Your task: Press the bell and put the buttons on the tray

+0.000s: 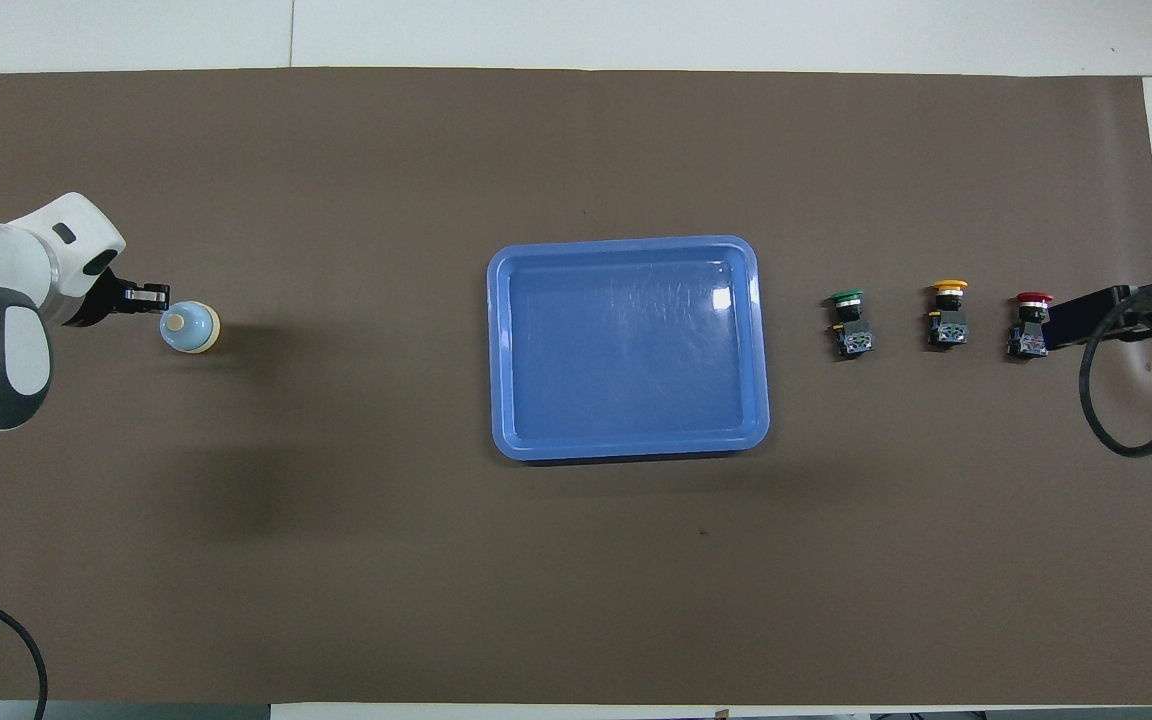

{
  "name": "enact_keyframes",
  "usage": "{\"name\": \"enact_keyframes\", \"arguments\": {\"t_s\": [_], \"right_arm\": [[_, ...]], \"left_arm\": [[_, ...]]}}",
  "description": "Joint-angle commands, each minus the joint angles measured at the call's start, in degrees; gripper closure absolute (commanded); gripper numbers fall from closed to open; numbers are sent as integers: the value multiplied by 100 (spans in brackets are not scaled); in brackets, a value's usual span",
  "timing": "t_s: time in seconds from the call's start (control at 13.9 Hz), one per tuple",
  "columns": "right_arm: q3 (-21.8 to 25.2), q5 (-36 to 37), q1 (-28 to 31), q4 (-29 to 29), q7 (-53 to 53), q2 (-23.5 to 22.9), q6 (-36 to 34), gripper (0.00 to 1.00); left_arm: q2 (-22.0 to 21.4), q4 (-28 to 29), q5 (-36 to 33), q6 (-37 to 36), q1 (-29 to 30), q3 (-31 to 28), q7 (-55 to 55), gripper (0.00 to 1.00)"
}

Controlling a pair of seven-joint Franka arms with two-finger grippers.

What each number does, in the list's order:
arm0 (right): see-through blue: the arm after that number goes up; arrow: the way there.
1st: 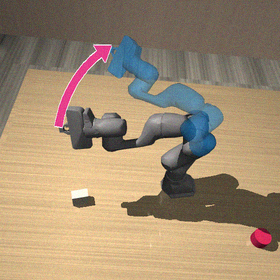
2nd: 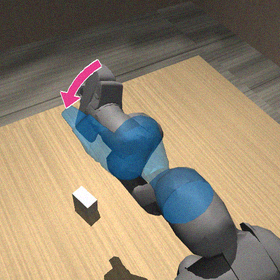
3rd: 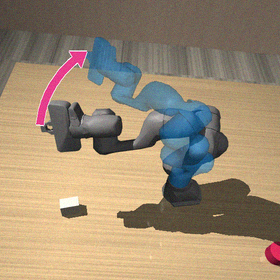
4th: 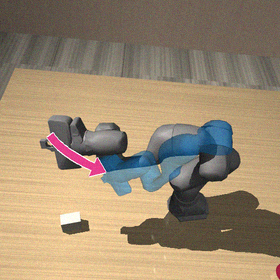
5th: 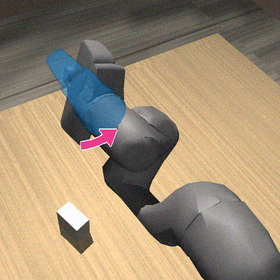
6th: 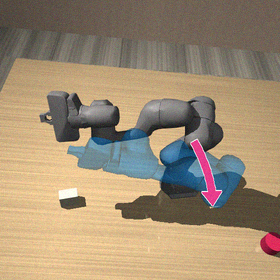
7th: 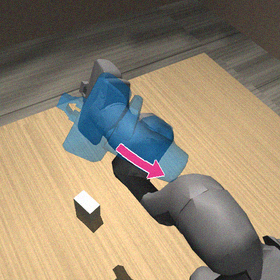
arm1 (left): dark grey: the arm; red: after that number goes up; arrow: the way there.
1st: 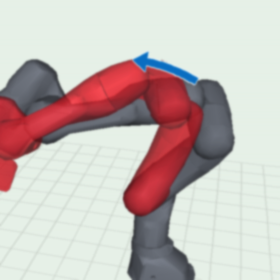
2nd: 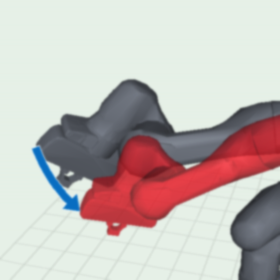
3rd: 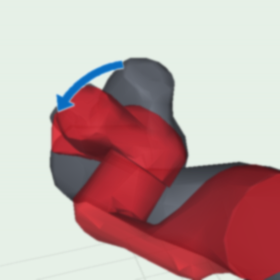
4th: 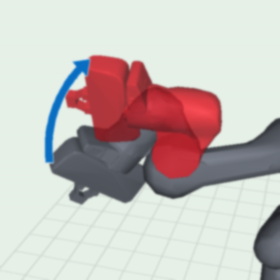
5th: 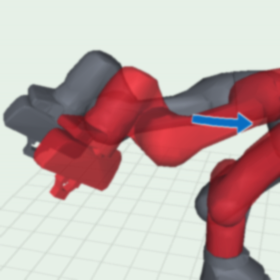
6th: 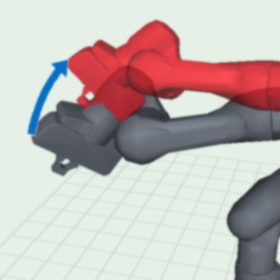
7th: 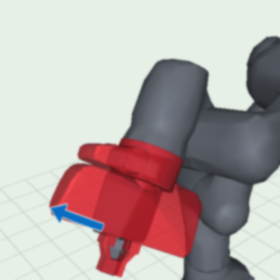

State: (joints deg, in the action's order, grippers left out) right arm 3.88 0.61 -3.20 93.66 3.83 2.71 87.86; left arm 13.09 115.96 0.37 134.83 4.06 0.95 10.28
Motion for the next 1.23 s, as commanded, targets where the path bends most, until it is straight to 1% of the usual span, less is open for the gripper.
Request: {"name": "enact_keyframes", "arguments": {"t_s": [0.0,0.22,0.36,0.43,0.51,0.58,0.65,0.79,0.94,1.01,1.15], "right_arm": [[-28,27,30,20,-58,63,-85,0],[-28,27,30,20,-67,63,-85,0],[-10,35,73,20,-41,63,-76,0],[-1,35,204,20,-23,63,-94,0],[-1,70,214,20,-6,63,-137,0],[-1,71,284,20,38,63,-138,0],[-1,71,380,64,126,63,-86,0],[-1,53,600,300,476,142,220,0],[-1,53,942,617,574,125,809,0],[-1,53,987,714,644,46,994,0],[-10,27,1180,671,750,-409,1241,0]], "left_arm": [[18,348,-55,394,51,28,71,100],[18,393,-55,386,33,28,71,100],[27,209,-55,238,68,20,71,100],[18,-44,-46,-111,95,28,71,100],[18,-499,-54,-715,95,28,80,80],[18,-921,-55,-1322,86,28,62,47],[-43,-1187,-55,-1693,77,28,1,0],[-323,-1356,-55,-2222,77,28,-8,0],[-639,-1356,-55,-2530,77,28,-8,0],[-815,-1356,-55,-2758,77,28,-8,0],[-1246,-1365,-46,-3181,7,37,-8,0]]}}
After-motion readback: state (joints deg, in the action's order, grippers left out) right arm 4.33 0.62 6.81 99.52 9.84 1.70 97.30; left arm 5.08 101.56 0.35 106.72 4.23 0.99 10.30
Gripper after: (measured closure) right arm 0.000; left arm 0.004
